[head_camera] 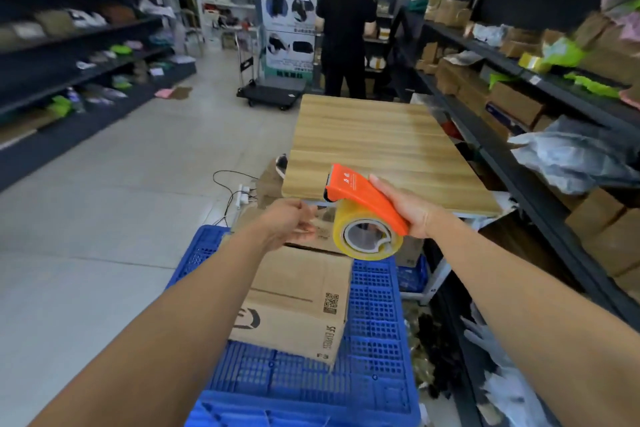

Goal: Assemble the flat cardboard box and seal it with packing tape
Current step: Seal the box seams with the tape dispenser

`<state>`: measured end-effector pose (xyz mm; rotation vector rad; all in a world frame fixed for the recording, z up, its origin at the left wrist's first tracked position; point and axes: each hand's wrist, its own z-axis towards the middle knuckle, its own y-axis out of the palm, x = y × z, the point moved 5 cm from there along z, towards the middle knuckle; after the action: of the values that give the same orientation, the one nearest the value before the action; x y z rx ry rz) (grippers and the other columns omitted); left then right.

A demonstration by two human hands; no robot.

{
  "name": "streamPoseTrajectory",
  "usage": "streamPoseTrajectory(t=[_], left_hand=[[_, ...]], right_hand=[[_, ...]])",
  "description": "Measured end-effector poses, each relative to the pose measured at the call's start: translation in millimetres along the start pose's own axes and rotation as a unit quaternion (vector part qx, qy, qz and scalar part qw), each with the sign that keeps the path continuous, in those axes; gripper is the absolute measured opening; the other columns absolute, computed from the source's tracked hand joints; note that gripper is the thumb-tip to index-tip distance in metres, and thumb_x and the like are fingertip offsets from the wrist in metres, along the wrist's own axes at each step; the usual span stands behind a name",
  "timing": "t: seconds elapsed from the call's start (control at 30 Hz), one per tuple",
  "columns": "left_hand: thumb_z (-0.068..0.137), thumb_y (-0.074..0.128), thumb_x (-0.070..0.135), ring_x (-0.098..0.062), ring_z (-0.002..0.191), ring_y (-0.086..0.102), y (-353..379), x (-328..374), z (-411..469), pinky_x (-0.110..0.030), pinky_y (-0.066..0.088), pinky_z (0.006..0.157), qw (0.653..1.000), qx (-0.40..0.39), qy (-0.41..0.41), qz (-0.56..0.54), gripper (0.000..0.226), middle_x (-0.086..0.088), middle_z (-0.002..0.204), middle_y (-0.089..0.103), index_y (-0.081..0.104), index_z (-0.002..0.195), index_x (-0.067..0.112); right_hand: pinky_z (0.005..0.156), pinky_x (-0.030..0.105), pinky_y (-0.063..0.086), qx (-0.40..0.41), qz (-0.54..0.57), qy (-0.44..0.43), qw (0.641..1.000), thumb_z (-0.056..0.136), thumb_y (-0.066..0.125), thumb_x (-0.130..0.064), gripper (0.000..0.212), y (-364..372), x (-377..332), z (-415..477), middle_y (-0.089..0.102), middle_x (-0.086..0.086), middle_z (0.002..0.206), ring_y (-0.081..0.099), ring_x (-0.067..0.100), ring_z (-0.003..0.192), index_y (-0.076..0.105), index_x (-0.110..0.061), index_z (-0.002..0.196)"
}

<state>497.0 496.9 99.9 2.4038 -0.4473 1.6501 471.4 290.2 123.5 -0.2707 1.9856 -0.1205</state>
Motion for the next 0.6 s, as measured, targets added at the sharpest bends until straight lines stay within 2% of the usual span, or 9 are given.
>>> streamPoseTrajectory(t=[0.1, 0.2, 0.27, 0.33, 0.4, 0.47, 0.5, 0.53, 0.6], left_hand=[[0.099, 0.047, 0.007, -0.017, 0.064, 0.053, -48, -4, 12, -0.029, 0.058, 0.064, 0.995, 0.090, -0.002, -0.045, 0.015, -0.010, 0.080, 0.052, 0.053, 0.086, 0.002], [0.097, 0.053, 0.017, -0.020, 0.065, 0.052, -72, -10, 17, -0.041, 0.053, 0.090, 0.995, 0.074, -0.026, -0.064, 0.018, -0.008, 0.079, 0.051, 0.055, 0.096, -0.001], [0.093, 0.060, 0.025, -0.021, 0.069, 0.052, -77, -12, 20, -0.043, 0.051, 0.093, 0.995, 0.065, -0.047, -0.065, 0.021, -0.005, 0.088, 0.049, 0.057, 0.095, 0.004], [0.090, 0.065, 0.021, -0.022, 0.074, 0.052, -86, -12, 27, -0.040, 0.053, 0.088, 0.996, 0.071, -0.051, -0.036, 0.017, -0.004, 0.090, 0.053, 0.058, 0.094, 0.007], [0.089, 0.065, 0.008, -0.026, 0.080, 0.058, -104, -14, 36, -0.036, 0.055, 0.080, 0.992, 0.105, -0.053, -0.046, 0.025, -0.012, 0.096, 0.059, 0.055, 0.109, -0.004], [0.090, 0.062, 0.003, -0.032, 0.091, 0.066, -125, -17, 49, -0.030, 0.057, 0.072, 0.986, 0.137, -0.066, -0.063, 0.052, -0.017, 0.124, 0.057, 0.038, 0.136, -0.007], [0.091, 0.060, 0.003, -0.032, 0.088, 0.069, -135, -17, 54, -0.025, 0.058, 0.064, 0.985, 0.144, -0.070, -0.067, 0.060, -0.017, 0.131, 0.053, 0.030, 0.143, -0.006], [0.092, 0.059, 0.002, -0.028, 0.079, 0.070, -144, -18, 60, -0.022, 0.059, 0.057, 0.985, 0.143, -0.069, -0.072, 0.063, -0.015, 0.129, 0.055, 0.026, 0.145, -0.006], [0.091, 0.060, 0.002, -0.024, 0.066, 0.071, -166, -22, 78, -0.027, 0.061, 0.061, 0.985, 0.144, -0.074, -0.064, 0.061, -0.015, 0.105, 0.064, 0.029, 0.142, -0.007]], right_hand=[[0.088, 0.041, 0.055, 0.019, -0.112, 0.004, 0.994, 0.036, 0.062, -0.087, 0.098, -6, -4, 19, 0.075, 0.010, 0.086, 0.070, 0.026, 0.082, 0.068, -0.011, 0.098], [0.082, 0.037, 0.057, -0.012, -0.193, 0.023, 0.981, 0.022, 0.061, -0.092, 0.111, -2, 0, 40, 0.075, 0.008, 0.085, 0.070, 0.024, 0.079, 0.068, -0.011, 0.098], [0.083, 0.037, 0.056, -0.033, -0.245, 0.029, 0.968, 0.026, 0.059, -0.092, 0.107, 11, -5, 54, 0.075, 0.007, 0.088, 0.071, 0.024, 0.081, 0.069, -0.013, 0.097], [0.085, 0.035, 0.054, -0.043, -0.282, 0.029, 0.958, 0.039, 0.058, -0.090, 0.093, 25, -16, 68, 0.075, 0.006, 0.089, 0.071, 0.024, 0.085, 0.070, -0.015, 0.092], [0.088, 0.035, 0.053, -0.041, -0.303, 0.035, 0.952, 0.053, 0.059, -0.082, 0.077, 38, -27, 83, 0.075, 0.005, 0.091, 0.071, 0.024, 0.088, 0.071, -0.016, 0.090], [0.089, 0.034, 0.053, -0.047, -0.320, 0.045, 0.945, 0.051, 0.062, -0.081, 0.076, 54, -37, 95, 0.075, 0.002, 0.091, 0.070, 0.021, 0.088, 0.072, -0.018, 0.091], [0.089, 0.033, 0.053, -0.052, -0.325, 0.048, 0.943, 0.050, 0.063, -0.081, 0.074, 64, -41, 101, 0.075, 0.001, 0.090, 0.070, 0.020, 0.087, 0.072, -0.019, 0.090], [0.088, 0.033, 0.052, -0.054, -0.328, 0.050, 0.942, 0.053, 0.064, -0.080, 0.070, 73, -43, 108, 0.075, 0.000, 0.090, 0.070, 0.019, 0.086, 0.071, -0.020, 0.089], [0.086, 0.032, 0.053, -0.049, -0.333, 0.052, 0.940, 0.064, 0.064, -0.075, 0.060, 89, -47, 122, 0.074, 0.000, 0.090, 0.069, 0.018, 0.085, 0.070, -0.021, 0.089]])
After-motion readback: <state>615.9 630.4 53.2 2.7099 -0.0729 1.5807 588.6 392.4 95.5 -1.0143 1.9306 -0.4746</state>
